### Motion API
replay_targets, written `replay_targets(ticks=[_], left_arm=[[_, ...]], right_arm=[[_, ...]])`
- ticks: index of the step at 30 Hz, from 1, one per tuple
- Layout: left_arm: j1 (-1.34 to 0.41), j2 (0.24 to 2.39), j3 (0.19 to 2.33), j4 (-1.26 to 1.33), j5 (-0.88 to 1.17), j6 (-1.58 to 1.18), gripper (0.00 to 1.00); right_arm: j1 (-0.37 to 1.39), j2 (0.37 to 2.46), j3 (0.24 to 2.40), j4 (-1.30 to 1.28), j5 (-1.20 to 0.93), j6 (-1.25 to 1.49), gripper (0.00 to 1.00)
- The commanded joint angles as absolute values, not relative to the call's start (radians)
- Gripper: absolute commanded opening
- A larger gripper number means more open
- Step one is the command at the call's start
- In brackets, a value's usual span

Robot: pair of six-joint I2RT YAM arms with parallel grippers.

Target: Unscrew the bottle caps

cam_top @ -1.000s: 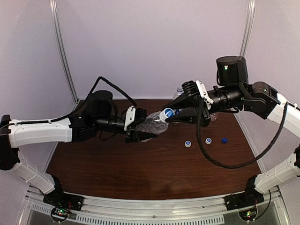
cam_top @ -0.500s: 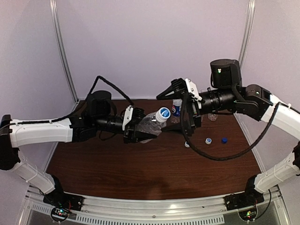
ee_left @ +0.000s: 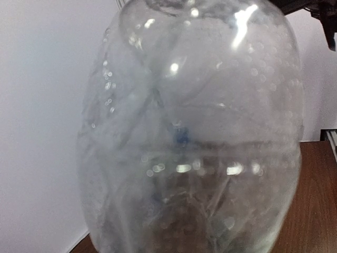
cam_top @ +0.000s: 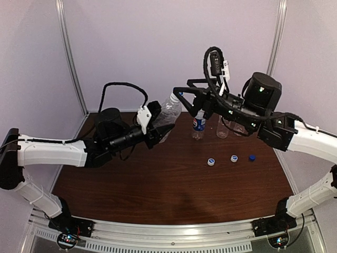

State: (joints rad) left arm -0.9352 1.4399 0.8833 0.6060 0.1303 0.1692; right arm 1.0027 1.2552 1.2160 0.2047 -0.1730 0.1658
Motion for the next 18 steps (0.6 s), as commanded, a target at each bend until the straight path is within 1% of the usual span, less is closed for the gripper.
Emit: replay_targets(ticks=[1, 2, 4, 7, 8, 11, 13, 14, 17, 18], left_arm=[[-0.985, 1.477, 0.916, 0.671, -0.065, 0.215, 0.42], [-0.991, 1.480, 0.919, 0.670, -0.073, 0.220, 0.42], [-0.993, 1.483, 0.922, 0.668, -0.079, 0.218, 0.42], [-0.994, 1.483, 0.922, 0.669, -0.088, 0.214, 0.42], [-0.994, 1.483, 0.923, 0.668, -0.089, 0.214, 0.42], [-0.994, 1.482, 0.922, 0.667, -0.091, 0.217, 0.42], [-0.994, 1.483, 0.923, 0.667, -0.091, 0.221, 0.42], [-0.994, 1.482, 0.923, 0.666, -0.092, 0.223, 0.42], [-0.994, 1.484, 0.923, 0.665, -0.096, 0.228, 0.42], [-0.994, 1.484, 0.923, 0.664, -0.098, 0.231, 0.42]], right_arm=[[1.048, 1.321, 1.289, 0.182, 0.067, 0.219, 0.82], [1.051, 1.335, 1.301, 0.166, 0.075, 0.216, 0.82], [1.055, 1.354, 1.318, 0.148, 0.083, 0.211, 0.78], [1.057, 1.359, 1.321, 0.133, 0.124, 0.213, 0.65], [1.056, 1.354, 1.316, 0.131, 0.135, 0.215, 0.63], [1.058, 1.343, 1.303, 0.124, 0.161, 0.213, 0.63], [1.059, 1.337, 1.296, 0.114, 0.167, 0.214, 0.60], [1.060, 1.335, 1.292, 0.111, 0.168, 0.215, 0.58], [1.062, 1.337, 1.284, 0.105, 0.158, 0.222, 0.47], [1.062, 1.340, 1.286, 0.101, 0.152, 0.223, 0.46]])
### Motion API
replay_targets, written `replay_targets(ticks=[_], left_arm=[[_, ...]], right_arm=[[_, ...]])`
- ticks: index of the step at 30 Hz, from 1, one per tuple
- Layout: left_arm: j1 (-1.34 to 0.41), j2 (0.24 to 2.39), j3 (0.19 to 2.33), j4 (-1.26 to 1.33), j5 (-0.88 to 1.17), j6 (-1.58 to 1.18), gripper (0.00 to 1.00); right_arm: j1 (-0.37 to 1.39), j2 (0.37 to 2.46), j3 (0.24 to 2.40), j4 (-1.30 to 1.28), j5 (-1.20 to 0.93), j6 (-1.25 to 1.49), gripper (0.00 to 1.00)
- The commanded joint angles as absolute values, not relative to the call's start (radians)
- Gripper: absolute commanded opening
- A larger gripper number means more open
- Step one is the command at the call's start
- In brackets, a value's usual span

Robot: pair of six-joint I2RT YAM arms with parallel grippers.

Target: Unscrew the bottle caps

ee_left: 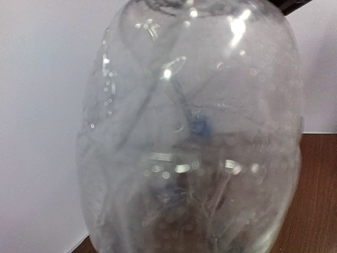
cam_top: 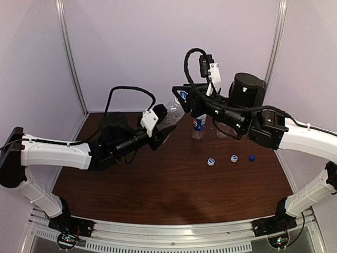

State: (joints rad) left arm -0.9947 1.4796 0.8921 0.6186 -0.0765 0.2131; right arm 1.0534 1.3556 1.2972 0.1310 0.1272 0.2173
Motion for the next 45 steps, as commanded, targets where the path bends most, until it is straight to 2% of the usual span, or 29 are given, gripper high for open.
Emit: replay_targets(ticks=[1, 6, 8, 11, 13, 16, 19, 23, 26, 29, 35, 40, 45], left_arm=[[-0.994, 1.483, 0.923, 0.664, -0.102, 0.233, 0.42], [-0.993, 1.481, 0.925, 0.660, -0.112, 0.238, 0.42], [-0.993, 1.480, 0.925, 0.657, -0.112, 0.240, 0.42], [-0.993, 1.480, 0.925, 0.648, -0.108, 0.252, 0.42], [-0.994, 1.472, 0.925, 0.630, -0.079, 0.273, 0.42], [-0.993, 1.446, 0.940, 0.525, 0.117, 0.367, 0.42], [-0.993, 1.416, 0.950, 0.382, 0.361, 0.445, 0.42], [-0.993, 1.395, 0.958, 0.261, 0.589, 0.502, 0.42], [-0.994, 1.400, 0.985, 0.198, 0.693, 0.524, 0.43], [-0.994, 1.407, 0.998, 0.196, 0.722, 0.516, 0.43], [-0.994, 1.400, 0.985, 0.245, 0.708, 0.495, 0.42], [-0.993, 1.410, 0.991, 0.203, 0.679, 0.528, 0.42], [-0.994, 1.413, 0.993, 0.256, 0.678, 0.479, 0.41]], right_arm=[[1.062, 1.343, 1.289, 0.094, 0.148, 0.227, 0.45], [1.064, 1.350, 1.293, 0.079, 0.139, 0.232, 0.43], [1.063, 1.344, 1.292, 0.079, 0.144, 0.230, 0.31], [1.063, 1.337, 1.294, 0.077, 0.135, 0.214, 0.00], [1.059, 1.334, 1.306, 0.064, 0.047, 0.160, 0.00], [1.023, 1.324, 1.358, -0.020, -0.319, -0.021, 0.00], [1.013, 1.284, 1.378, -0.208, -0.689, -0.306, 0.00], [1.013, 1.271, 1.437, -0.539, -0.954, -0.673, 0.00], [1.013, 1.317, 1.527, -0.746, -0.958, -0.847, 0.00], [1.012, 1.362, 1.575, -0.806, -0.878, -0.881, 0.00], [1.015, 1.364, 1.562, -0.762, -0.844, -0.877, 0.00], [1.014, 1.347, 1.580, -0.830, -0.843, -0.940, 0.00], [1.017, 1.323, 1.488, -0.648, -0.763, -0.839, 0.00]])
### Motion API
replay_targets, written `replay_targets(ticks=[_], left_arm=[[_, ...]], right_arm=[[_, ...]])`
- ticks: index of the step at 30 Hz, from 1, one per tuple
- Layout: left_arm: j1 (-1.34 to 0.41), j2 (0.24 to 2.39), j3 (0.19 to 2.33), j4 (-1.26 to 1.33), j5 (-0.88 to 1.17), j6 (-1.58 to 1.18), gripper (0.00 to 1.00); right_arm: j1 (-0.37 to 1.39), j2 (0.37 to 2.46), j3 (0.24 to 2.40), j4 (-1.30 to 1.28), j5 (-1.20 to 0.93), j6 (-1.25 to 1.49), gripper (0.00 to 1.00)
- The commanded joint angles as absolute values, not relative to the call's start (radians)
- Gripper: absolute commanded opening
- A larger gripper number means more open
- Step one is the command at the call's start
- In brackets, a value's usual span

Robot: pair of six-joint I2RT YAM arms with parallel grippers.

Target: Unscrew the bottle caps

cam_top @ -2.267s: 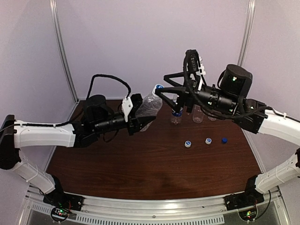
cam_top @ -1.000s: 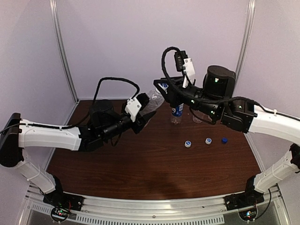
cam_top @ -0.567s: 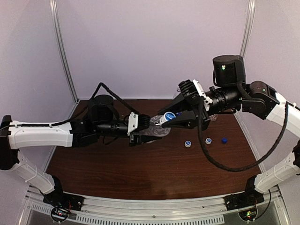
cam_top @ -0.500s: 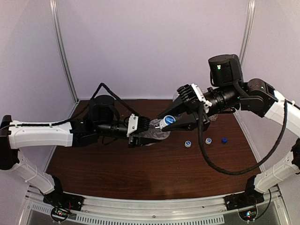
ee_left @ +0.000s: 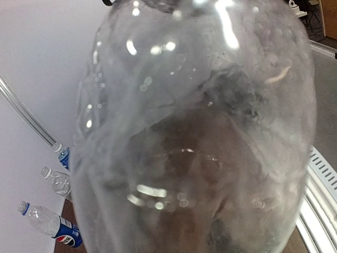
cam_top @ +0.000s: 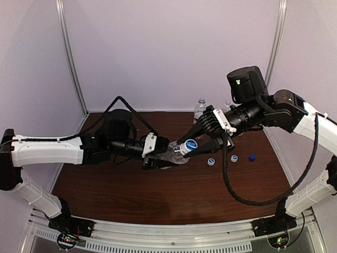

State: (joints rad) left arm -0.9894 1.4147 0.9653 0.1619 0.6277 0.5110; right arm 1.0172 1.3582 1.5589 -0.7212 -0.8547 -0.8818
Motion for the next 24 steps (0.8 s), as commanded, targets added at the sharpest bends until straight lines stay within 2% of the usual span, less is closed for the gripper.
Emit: replay_targets(ticks=[1, 6, 10, 16, 19, 22, 24], left_arm=[[-0.994, 1.413, 0.991, 0.274, 0.686, 0.461, 0.42], [-0.994, 1.424, 0.984, 0.308, 0.708, 0.453, 0.42], [-0.994, 1.443, 1.004, 0.254, 0.697, 0.484, 0.42], [-0.994, 1.439, 1.003, 0.285, 0.710, 0.454, 0.41], [-0.994, 1.432, 0.987, 0.343, 0.711, 0.426, 0.41], [-0.993, 1.428, 0.973, 0.374, 0.697, 0.411, 0.41], [-0.994, 1.428, 0.971, 0.381, 0.691, 0.407, 0.41]], right_arm=[[1.018, 1.319, 1.475, -0.630, -0.753, -0.839, 0.00], [1.019, 1.301, 1.469, -0.612, -0.798, -0.859, 0.00], [1.016, 1.290, 1.509, -0.719, -0.871, -0.962, 0.00], [1.017, 1.344, 1.511, -0.700, -0.799, -0.908, 0.00], [1.018, 1.333, 1.482, -0.623, -0.736, -0.853, 0.11], [1.017, 1.305, 1.439, -0.521, -0.685, -0.793, 0.34], [1.017, 1.295, 1.424, -0.482, -0.660, -0.769, 0.46]])
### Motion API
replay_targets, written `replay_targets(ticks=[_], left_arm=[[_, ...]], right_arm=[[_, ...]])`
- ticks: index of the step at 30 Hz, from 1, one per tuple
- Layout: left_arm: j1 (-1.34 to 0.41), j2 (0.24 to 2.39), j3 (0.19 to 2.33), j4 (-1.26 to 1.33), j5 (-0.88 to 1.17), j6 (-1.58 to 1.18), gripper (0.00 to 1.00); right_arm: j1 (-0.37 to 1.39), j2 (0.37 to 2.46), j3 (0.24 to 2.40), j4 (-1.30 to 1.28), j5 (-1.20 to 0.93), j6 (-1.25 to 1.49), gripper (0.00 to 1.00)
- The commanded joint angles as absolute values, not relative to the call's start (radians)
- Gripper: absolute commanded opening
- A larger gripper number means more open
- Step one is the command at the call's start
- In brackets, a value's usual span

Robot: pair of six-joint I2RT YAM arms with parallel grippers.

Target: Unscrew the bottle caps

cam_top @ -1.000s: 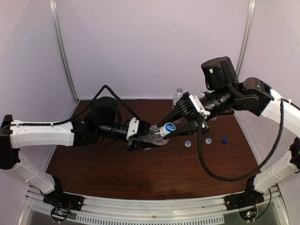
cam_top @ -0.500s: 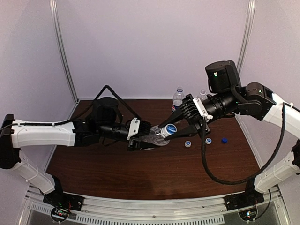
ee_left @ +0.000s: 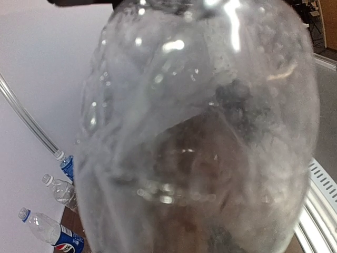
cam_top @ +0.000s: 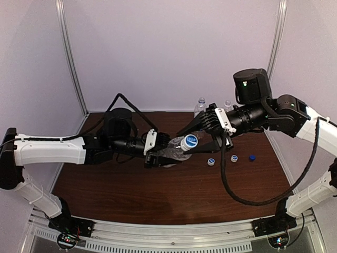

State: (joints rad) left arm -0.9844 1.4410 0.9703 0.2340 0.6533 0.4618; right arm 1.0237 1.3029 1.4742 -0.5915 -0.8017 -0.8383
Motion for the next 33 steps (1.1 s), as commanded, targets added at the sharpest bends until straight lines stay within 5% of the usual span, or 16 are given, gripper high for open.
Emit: replay_targets(ticks=[1, 9, 11, 12, 20, 26, 33], left_arm=[[-0.994, 1.428, 0.970, 0.383, 0.690, 0.407, 0.41], [-0.992, 1.421, 0.954, 0.406, 0.627, 0.395, 0.41], [-0.992, 1.422, 0.951, 0.420, 0.586, 0.381, 0.41], [-0.992, 1.422, 0.948, 0.433, 0.562, 0.371, 0.41], [-0.992, 1.421, 0.929, 0.520, 0.332, 0.333, 0.42], [-0.992, 1.434, 0.910, 0.624, 0.087, 0.292, 0.42], [-0.992, 1.462, 0.923, 0.646, -0.048, 0.293, 0.42]], right_arm=[[1.017, 1.292, 1.422, -0.476, -0.650, -0.760, 0.50], [1.018, 1.267, 1.409, -0.420, -0.630, -0.682, 0.74], [1.017, 1.255, 1.399, -0.402, -0.638, -0.652, 0.97], [1.017, 1.250, 1.398, -0.396, -0.641, -0.639, 0.99], [1.016, 1.211, 1.408, -0.175, -0.495, -0.250, 0.99], [1.028, 1.171, 1.232, 0.190, -0.247, 0.132, 0.87], [1.098, 1.211, 1.211, 0.165, 0.019, 0.130, 0.85]])
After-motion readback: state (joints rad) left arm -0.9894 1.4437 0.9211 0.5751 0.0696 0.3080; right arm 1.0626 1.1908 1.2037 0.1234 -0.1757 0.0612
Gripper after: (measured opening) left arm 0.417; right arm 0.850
